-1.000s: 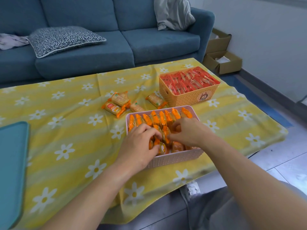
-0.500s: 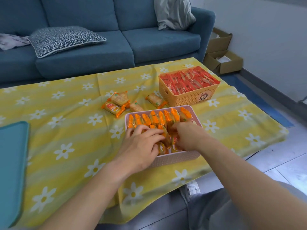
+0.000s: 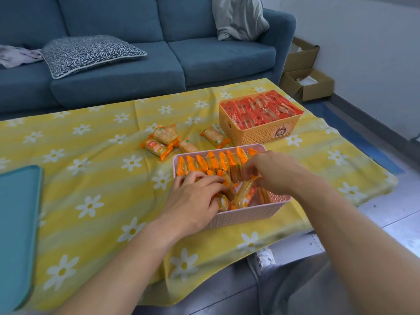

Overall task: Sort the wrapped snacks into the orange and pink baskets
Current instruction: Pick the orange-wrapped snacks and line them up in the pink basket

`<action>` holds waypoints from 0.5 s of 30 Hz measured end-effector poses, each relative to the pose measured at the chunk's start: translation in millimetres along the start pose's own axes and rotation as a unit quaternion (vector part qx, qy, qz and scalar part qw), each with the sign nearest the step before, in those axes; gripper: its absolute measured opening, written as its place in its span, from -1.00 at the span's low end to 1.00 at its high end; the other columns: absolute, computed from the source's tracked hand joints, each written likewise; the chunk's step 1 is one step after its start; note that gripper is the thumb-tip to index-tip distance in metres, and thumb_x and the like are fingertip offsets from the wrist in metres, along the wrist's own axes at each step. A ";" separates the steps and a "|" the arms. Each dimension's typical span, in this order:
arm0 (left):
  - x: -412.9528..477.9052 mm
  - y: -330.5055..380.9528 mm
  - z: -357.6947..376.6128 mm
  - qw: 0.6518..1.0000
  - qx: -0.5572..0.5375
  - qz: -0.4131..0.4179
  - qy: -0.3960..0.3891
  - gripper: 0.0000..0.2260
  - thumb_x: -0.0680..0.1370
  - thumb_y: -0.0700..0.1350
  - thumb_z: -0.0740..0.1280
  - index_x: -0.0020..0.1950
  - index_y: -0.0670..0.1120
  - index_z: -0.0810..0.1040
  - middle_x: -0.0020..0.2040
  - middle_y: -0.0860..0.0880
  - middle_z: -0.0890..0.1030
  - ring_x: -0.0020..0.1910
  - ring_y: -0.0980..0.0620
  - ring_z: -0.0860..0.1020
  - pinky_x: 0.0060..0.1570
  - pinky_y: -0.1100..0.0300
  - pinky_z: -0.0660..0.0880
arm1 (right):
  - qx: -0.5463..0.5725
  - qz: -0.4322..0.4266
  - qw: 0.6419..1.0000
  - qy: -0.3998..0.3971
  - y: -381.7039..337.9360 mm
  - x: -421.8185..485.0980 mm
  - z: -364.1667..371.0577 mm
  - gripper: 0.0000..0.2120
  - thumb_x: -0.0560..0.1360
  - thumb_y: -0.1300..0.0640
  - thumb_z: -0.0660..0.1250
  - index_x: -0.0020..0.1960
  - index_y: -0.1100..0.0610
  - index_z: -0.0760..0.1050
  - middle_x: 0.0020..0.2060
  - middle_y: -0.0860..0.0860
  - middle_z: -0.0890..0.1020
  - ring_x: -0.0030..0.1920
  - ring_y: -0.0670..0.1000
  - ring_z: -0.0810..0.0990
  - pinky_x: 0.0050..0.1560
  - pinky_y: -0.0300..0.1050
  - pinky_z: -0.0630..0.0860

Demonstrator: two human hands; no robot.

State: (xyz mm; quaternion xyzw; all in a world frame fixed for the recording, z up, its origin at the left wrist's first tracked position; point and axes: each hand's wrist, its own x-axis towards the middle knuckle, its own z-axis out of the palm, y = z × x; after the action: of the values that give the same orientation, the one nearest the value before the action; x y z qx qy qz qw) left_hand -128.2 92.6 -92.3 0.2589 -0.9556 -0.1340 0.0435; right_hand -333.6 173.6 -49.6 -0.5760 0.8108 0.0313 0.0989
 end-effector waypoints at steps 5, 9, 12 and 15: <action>-0.6 0.6 -0.1 1.000 -0.013 -0.004 0.011 -0.61 0.61 0.01 0.16 0.44 0.22 0.39 0.46 0.33 0.35 0.38 0.13 0.23 0.38 0.03 0.13 | 0.138 -0.020 0.990 0.004 19.2 -5.3 -8.8 -0.82 0.51 0.23 0.46 -0.10 -0.05 0.57 -0.14 0.00 0.65 -0.19 0.07 0.65 -0.24 -0.17 0.51; -4.0 2.4 -4.8 0.998 -0.053 0.005 0.042 -0.49 0.51 -0.05 0.21 0.45 0.26 0.28 0.33 0.27 0.48 0.33 0.10 0.31 0.33 -0.01 0.21 | 0.210 -0.037 0.975 -0.061 4.8 -2.4 1.5 -0.87 0.55 0.29 0.40 -0.03 0.07 0.60 -0.21 0.12 0.69 -0.37 -0.06 0.68 -0.37 -0.17 0.62; -4.2 6.7 -4.1 0.994 -0.082 0.039 0.058 -0.47 0.41 -0.17 0.18 0.33 0.23 0.43 0.29 0.26 0.52 0.30 0.10 0.35 0.27 0.02 0.25 | 0.179 -0.030 0.981 -0.069 -10.9 5.0 16.6 -0.85 0.55 0.22 0.38 -0.04 -0.03 0.60 -0.26 0.01 0.69 -0.46 -0.18 0.61 -0.37 -0.24 0.49; -2.4 9.1 -1.4 0.994 -0.087 0.047 0.042 -0.52 0.40 -0.15 0.15 0.25 0.20 0.56 0.26 0.27 0.55 0.28 0.12 0.39 0.22 0.10 0.20 | 0.137 0.018 0.989 -0.053 -16.1 7.2 23.1 -0.91 0.50 0.08 0.45 -0.02 0.07 0.65 -0.17 0.06 0.71 -0.21 0.06 0.65 -0.17 -0.11 0.56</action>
State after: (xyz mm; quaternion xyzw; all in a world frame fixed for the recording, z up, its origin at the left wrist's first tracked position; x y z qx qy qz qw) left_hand -130.3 101.1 -88.5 0.2144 -0.9488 -0.2031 0.1123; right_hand -317.9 165.4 -72.6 -0.5401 0.8113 -0.0476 0.2189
